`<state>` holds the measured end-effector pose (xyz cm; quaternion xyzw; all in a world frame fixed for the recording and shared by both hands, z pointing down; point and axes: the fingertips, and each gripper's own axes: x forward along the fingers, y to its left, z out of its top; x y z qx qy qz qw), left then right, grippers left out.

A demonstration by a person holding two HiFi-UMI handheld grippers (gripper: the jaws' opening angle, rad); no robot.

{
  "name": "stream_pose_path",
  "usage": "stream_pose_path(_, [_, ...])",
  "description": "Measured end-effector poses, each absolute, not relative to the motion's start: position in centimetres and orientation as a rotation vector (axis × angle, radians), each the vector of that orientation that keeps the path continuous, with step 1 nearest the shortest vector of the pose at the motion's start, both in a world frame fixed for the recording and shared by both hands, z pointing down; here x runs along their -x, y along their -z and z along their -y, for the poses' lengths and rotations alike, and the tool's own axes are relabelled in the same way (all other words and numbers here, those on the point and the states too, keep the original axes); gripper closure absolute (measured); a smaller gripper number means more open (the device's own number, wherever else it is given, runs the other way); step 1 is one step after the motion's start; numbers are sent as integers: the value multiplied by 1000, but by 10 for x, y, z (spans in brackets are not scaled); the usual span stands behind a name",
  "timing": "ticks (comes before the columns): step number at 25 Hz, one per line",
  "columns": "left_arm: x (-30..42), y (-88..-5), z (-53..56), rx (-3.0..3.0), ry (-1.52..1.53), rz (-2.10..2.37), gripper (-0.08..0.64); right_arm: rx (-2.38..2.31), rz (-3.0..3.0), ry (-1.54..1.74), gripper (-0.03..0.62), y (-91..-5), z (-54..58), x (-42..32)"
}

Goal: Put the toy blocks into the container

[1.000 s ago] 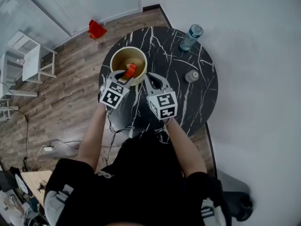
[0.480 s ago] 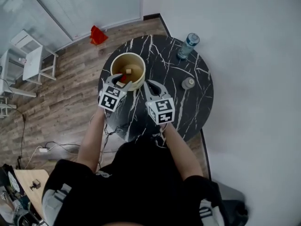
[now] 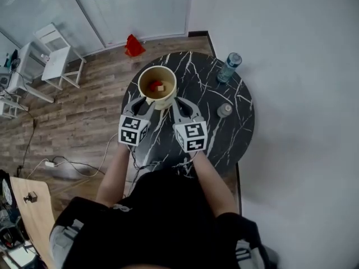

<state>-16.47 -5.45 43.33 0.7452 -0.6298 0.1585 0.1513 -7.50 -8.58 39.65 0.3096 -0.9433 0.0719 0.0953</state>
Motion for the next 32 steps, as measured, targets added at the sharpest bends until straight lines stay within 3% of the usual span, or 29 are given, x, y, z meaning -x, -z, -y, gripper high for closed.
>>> stream_pose_path(6, [143,-404,31,-2076,-318,1976,555,-893,2818,-187,595,-383,76,52])
stream_pose_path(32, [45,-279,-40,-1974,66,2396,560,-836,3026,242,595,-246,23,-56])
